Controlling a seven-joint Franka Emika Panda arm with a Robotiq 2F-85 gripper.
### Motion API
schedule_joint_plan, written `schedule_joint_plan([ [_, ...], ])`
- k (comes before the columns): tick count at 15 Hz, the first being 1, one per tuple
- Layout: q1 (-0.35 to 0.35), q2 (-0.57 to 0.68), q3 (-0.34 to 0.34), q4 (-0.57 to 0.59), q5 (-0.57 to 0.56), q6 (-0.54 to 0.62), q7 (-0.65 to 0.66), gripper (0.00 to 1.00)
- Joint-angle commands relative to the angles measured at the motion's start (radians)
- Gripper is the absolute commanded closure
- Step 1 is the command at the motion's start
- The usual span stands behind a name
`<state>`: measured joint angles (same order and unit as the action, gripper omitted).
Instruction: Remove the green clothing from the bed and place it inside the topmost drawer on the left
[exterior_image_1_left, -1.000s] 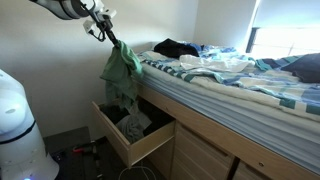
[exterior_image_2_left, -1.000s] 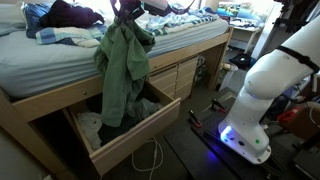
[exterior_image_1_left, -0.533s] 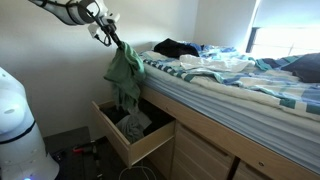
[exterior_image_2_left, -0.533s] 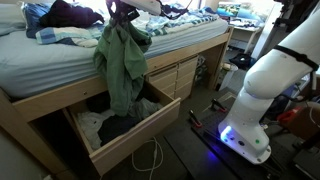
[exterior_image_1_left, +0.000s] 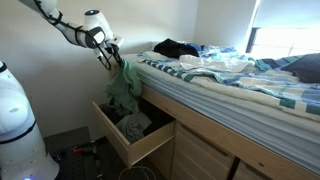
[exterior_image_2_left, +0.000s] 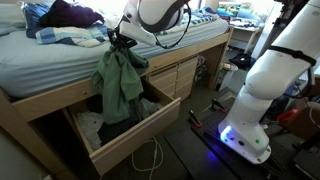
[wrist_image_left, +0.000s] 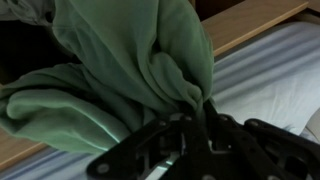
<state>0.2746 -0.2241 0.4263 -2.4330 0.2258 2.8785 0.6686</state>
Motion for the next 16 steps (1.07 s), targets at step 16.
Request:
schedule_joint_plan([
  [16, 0.08, 0.282, -0.048, -0.056, 0.056, 0.027, -0.034, 0.97],
])
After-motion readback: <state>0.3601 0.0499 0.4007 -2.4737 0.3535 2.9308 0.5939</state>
